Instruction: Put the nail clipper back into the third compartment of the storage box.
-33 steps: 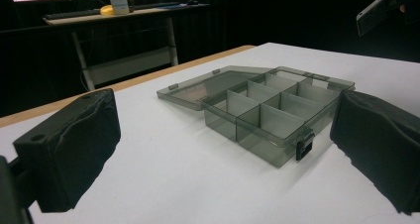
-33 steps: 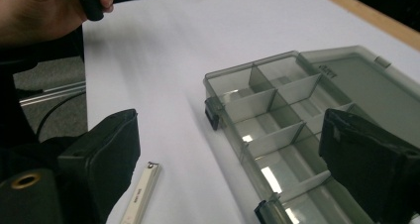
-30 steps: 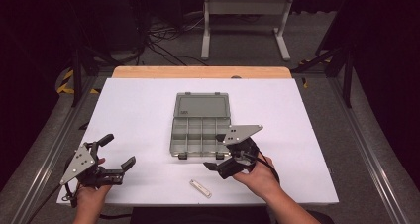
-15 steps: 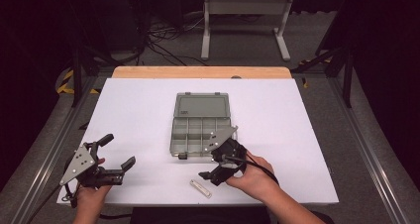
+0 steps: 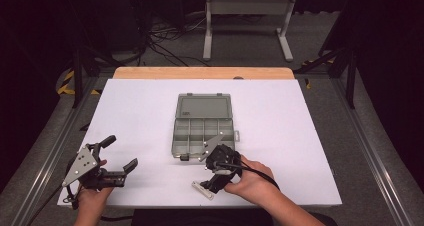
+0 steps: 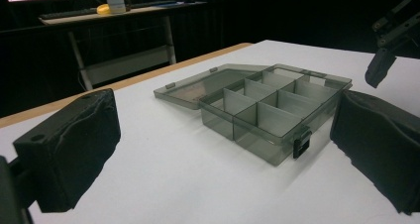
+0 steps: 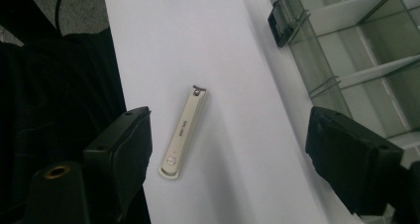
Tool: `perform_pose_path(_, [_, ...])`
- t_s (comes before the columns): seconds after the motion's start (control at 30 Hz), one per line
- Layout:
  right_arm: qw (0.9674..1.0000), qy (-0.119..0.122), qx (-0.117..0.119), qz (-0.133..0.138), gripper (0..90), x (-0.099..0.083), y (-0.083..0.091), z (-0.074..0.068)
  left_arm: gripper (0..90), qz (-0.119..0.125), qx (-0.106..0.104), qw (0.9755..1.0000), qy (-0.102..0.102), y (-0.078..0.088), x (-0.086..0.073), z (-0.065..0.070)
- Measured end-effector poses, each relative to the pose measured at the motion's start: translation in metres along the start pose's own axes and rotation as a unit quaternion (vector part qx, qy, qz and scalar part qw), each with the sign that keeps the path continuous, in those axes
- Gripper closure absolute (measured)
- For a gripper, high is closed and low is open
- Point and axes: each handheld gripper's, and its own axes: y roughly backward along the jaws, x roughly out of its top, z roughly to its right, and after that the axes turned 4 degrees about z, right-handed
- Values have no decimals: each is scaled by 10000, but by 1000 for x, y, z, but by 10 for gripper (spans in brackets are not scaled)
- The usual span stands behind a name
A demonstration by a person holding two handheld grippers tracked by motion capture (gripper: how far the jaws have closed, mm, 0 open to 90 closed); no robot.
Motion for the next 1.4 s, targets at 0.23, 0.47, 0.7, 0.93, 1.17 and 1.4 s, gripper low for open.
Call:
perform_pose_path(0.23, [10000,-64,1,61,218,-2,-7,-1,1,-7,6,10000,-14,1,0,0])
perform_pose_path(0.47, [9997,-89,160,141,241,-2,-19,-5,1,2,-5,10000,-32,0,0,0])
perform_pose_path(0.7, [9996,-42,260,65,263,-2,-35,-8,1,22,-3,10000,-29,1,0,1])
perform_pose_path(0.93, [9994,-20,331,-93,292,-2,-44,-11,1,22,-9,10000,-35,1,0,1])
perform_pose_path(1.17, [9993,-81,309,-217,328,-2,-53,-17,1,10,-22,10000,-61,1,1,1])
perform_pose_path(1.4, [9994,-57,238,-253,497,-3,-57,-18,1,19,-22,10000,-48,1,0,1])
